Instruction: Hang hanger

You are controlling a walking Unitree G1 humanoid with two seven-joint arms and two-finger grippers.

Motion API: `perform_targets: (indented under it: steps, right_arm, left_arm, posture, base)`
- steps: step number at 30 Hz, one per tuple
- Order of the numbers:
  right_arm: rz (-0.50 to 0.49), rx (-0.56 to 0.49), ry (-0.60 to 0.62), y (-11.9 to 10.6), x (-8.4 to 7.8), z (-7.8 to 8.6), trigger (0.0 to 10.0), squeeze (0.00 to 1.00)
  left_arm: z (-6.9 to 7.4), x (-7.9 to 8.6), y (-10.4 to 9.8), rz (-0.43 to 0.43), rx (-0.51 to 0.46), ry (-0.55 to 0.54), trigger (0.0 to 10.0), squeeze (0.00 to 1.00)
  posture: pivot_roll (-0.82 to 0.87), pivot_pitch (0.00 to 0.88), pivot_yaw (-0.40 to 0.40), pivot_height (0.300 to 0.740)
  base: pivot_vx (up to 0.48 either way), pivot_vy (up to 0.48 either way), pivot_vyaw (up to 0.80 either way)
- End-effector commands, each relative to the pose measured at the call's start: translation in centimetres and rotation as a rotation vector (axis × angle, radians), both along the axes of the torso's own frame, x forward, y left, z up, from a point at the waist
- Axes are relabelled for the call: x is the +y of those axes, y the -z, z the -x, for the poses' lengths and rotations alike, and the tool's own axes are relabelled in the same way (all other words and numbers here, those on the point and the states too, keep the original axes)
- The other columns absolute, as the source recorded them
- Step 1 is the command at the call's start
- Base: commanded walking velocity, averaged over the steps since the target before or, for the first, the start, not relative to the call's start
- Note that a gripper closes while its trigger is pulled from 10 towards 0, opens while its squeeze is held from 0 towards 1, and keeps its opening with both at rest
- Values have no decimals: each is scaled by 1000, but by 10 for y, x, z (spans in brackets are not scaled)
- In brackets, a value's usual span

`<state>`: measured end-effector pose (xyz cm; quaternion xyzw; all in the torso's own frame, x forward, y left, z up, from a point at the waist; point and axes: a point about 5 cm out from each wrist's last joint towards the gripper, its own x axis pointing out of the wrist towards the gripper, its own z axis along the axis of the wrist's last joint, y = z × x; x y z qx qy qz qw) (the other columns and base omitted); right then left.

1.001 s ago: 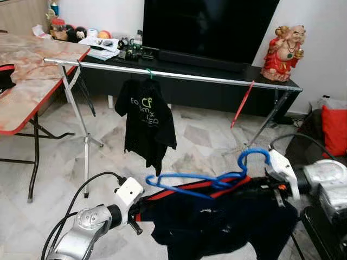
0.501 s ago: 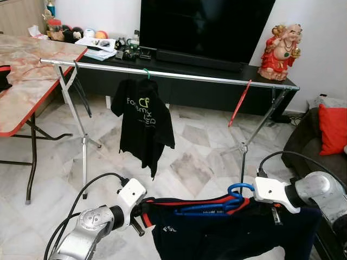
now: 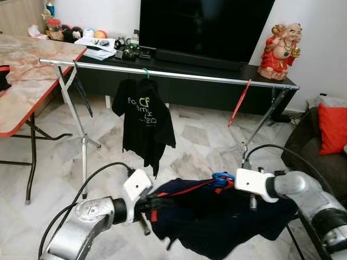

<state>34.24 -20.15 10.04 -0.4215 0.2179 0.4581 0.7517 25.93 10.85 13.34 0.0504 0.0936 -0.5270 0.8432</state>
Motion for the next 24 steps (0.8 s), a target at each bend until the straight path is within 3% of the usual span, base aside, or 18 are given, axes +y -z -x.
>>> perform_targets:
  steps: [1,3,7,8,9,10,11,12,13,21,24]
  right_arm:
    - [-32,-33,57,-5,-3,-4,0,0]
    - [-130,-56,101,-8,11,-10,0,0]
    - [-215,-68,130,-10,24,-15,0,0]
    - [-258,-78,159,-10,35,-18,0,0]
    - [-258,-78,159,-10,35,-18,0,0]
    - [-274,-87,173,-8,42,-19,0,0]
    - [-282,-92,180,-8,44,-20,0,0]
    - [-288,-95,184,-8,45,-20,0,0]
    - [-314,-96,213,-9,47,-22,0,0]
    - [-354,-97,265,-5,62,-24,0,0]
    - [-357,-60,209,1,70,-19,0,0]
  left_arm:
    - [6,-15,-10,19,-17,93,0,0]
    - [8,-20,-6,-5,-6,124,0,0]
    - [11,-25,-4,-25,9,143,314,0]
    - [15,-29,0,-56,19,178,10000,0]
    - [15,-29,0,-56,19,178,10000,0]
    - [21,-31,3,-79,34,224,10000,714]
    - [22,-32,4,-83,38,239,10000,820]
    - [23,-32,4,-85,38,245,10000,820]
    - [23,-32,3,-82,40,241,10000,1000]
    - [29,-35,2,-80,54,272,10000,1000]
    - [23,-24,3,-110,37,200,10000,1000]
  posture:
    - [198,0,-134,740]
    - [197,0,-132,740]
    - [197,0,-130,740]
    - [198,0,-125,740]
    - [198,0,-125,740]
    - [203,0,-125,740]
    - [203,0,-125,740]
    - [203,0,-125,740]
    - [206,0,-125,740]
    - [216,0,-120,740]
    - [229,0,-126,740]
  base:
    - [0,0,0]
    - [0,0,0]
    - [0,0,0]
    - [0,0,0]
    - [0,0,0]
    - [0,0,0]
    - [0,0,0]
    - [0,0,0]
    - [0,0,0]
    - [0,0,0]
    - [0,0,0]
